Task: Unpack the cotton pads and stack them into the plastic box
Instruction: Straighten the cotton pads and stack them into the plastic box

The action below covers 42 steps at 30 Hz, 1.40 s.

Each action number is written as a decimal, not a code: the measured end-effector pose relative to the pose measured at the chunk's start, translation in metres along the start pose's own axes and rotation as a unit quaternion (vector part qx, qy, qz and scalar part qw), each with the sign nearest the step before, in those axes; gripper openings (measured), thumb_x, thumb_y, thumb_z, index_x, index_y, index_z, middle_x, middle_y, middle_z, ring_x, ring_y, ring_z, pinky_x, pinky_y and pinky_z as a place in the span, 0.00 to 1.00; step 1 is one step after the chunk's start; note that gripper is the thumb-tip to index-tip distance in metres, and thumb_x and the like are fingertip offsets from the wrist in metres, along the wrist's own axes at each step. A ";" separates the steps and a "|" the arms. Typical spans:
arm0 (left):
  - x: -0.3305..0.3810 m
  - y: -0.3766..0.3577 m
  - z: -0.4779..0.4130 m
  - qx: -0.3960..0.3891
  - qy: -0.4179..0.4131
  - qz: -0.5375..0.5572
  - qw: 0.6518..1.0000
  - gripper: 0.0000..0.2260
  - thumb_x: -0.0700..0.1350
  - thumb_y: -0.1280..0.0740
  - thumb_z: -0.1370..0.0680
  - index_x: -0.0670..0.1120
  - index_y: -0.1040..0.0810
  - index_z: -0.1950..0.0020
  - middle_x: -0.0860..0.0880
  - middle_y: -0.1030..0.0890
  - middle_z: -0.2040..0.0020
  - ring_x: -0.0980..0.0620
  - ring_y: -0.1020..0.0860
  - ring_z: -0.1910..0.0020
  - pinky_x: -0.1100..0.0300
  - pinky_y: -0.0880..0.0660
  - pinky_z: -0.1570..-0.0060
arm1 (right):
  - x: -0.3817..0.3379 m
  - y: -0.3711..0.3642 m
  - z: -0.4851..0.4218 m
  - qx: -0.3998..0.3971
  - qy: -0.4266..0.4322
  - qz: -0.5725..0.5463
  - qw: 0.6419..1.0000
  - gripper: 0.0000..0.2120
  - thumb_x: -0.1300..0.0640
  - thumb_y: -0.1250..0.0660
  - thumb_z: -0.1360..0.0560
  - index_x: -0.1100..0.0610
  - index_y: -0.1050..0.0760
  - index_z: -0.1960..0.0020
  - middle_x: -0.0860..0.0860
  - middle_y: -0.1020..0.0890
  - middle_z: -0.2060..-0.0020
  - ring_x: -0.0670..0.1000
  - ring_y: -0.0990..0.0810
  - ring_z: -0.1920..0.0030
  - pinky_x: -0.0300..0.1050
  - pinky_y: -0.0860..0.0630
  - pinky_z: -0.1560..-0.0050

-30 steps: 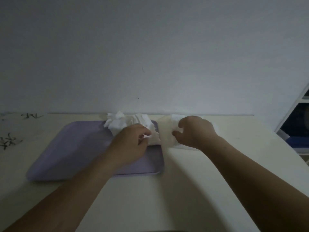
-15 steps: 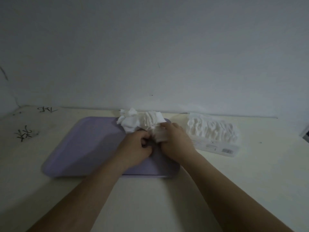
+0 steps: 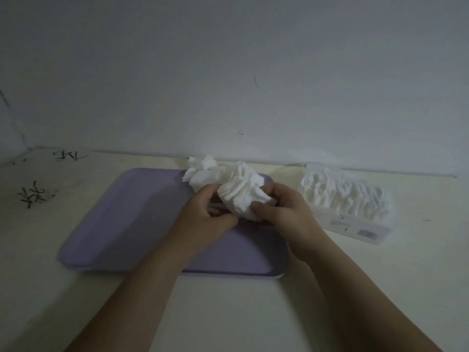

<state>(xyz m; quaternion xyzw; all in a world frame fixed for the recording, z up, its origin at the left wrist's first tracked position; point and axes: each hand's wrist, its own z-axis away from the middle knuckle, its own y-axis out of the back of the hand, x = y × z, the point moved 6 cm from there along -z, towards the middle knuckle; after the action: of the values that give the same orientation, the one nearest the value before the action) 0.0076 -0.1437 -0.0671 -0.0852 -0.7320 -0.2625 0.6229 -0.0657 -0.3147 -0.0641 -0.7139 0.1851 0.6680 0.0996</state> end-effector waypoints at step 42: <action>0.021 -0.009 0.013 -0.090 -0.047 0.232 0.967 0.20 0.30 0.27 0.24 0.43 0.20 0.33 0.42 0.14 0.39 0.43 0.18 0.36 0.50 0.21 0.36 | -0.018 -0.005 0.015 -0.091 0.096 -0.073 0.989 0.24 0.63 0.23 0.29 0.59 0.20 0.33 0.56 0.14 0.40 0.57 0.16 0.38 0.55 0.20 0.37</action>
<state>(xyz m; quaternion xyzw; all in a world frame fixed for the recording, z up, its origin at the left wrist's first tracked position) -0.0119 -0.1489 -0.0505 -0.3207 -0.6941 -0.1708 0.6215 -0.0783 -0.3020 -0.0480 -0.7925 0.0801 0.6012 0.0643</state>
